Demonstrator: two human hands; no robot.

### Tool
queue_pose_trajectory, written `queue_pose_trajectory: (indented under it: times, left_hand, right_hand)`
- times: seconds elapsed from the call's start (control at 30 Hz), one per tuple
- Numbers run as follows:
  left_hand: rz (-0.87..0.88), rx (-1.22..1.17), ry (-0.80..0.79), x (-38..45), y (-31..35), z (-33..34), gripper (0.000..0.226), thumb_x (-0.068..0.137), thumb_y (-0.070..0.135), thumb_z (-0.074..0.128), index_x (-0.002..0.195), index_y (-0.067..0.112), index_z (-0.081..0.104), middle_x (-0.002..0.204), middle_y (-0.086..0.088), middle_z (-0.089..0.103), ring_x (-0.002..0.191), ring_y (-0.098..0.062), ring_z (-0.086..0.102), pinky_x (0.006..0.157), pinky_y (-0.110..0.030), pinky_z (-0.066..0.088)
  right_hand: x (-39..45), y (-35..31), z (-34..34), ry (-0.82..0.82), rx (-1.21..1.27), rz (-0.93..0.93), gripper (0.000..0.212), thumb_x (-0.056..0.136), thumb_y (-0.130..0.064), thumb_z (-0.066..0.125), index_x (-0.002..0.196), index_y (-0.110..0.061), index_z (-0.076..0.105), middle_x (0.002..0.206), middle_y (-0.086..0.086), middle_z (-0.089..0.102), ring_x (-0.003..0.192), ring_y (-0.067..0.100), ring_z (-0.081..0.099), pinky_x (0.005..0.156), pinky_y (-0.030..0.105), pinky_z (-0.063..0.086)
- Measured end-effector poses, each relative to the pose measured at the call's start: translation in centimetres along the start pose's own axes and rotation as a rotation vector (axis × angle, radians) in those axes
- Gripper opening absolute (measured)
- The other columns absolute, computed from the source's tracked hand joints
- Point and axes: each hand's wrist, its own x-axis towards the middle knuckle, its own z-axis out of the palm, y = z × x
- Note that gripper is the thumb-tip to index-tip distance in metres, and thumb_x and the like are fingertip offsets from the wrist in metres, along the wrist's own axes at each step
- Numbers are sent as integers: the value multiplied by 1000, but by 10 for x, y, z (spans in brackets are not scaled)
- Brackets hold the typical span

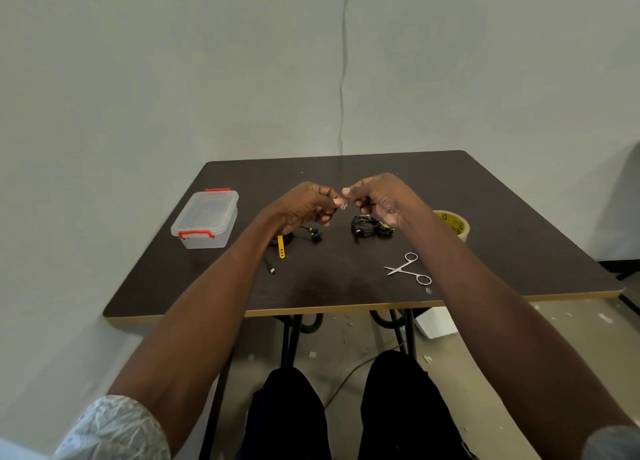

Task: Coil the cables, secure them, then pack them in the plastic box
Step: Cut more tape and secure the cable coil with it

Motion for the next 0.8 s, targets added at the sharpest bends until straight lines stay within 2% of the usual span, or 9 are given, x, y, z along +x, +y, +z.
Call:
queue_pose_trajectory:
  times: [0.13,0.23,0.33,0.4,0.47,0.57,0.67,0.8]
  left_hand:
    - [-51,-75,31,-7,-4,-7,13,88,16,65,83,4,65,66,-5,46,59,-16,46,62,-32,52]
    - [-158,-246,64,-10,-5,-8,22,95,23,56,86,5,64,66,-3,46,58,-14,47,60,-31,54]
    - [-264,-344,116,-11,-2,-11,30,98,28,49,85,6,63,60,-1,49,52,-12,50,57,-29,55]
    - [-323,-341,129,-12,1,-15,30,98,27,47,85,6,63,58,0,51,50,-11,51,57,-28,55]
    - [-381,-322,133,-13,5,-17,27,97,26,50,83,8,63,58,1,52,51,-9,50,58,-27,55]
    - [-433,-314,157,-15,10,-22,19,91,22,59,77,10,62,60,1,51,52,-8,47,59,-27,55]
    - [-481,-324,184,-16,8,-28,23,94,22,56,77,9,63,60,1,51,53,-8,48,58,-26,54]
    - [-521,-396,215,-18,8,-32,25,94,21,56,76,6,64,61,-1,51,53,-10,49,56,-25,55]
  right_hand:
    - [-1,6,12,36,-176,-199,14,82,-8,74,70,-7,68,58,3,56,55,13,44,53,25,38]
    - [2,13,19,54,-238,-302,11,84,-13,71,75,-6,70,62,3,58,63,18,45,61,32,36]
    - [4,13,25,37,-249,-348,15,85,-17,72,80,-3,69,70,10,66,68,17,53,61,29,39]
    - [4,13,29,24,-262,-380,15,86,-14,71,82,0,69,76,16,71,69,17,59,63,25,43]
    - [5,14,33,16,-267,-410,12,84,-11,72,82,1,69,78,17,72,70,17,63,69,27,47]
    - [5,12,36,-25,-284,-418,9,81,-6,75,84,0,68,78,14,71,74,17,62,72,26,48]
    - [5,12,40,-28,-327,-453,6,80,0,74,83,0,69,80,12,71,75,18,63,73,27,50]
    - [5,15,50,55,-420,-537,5,82,-8,72,77,-10,71,76,4,73,73,21,68,71,33,53]
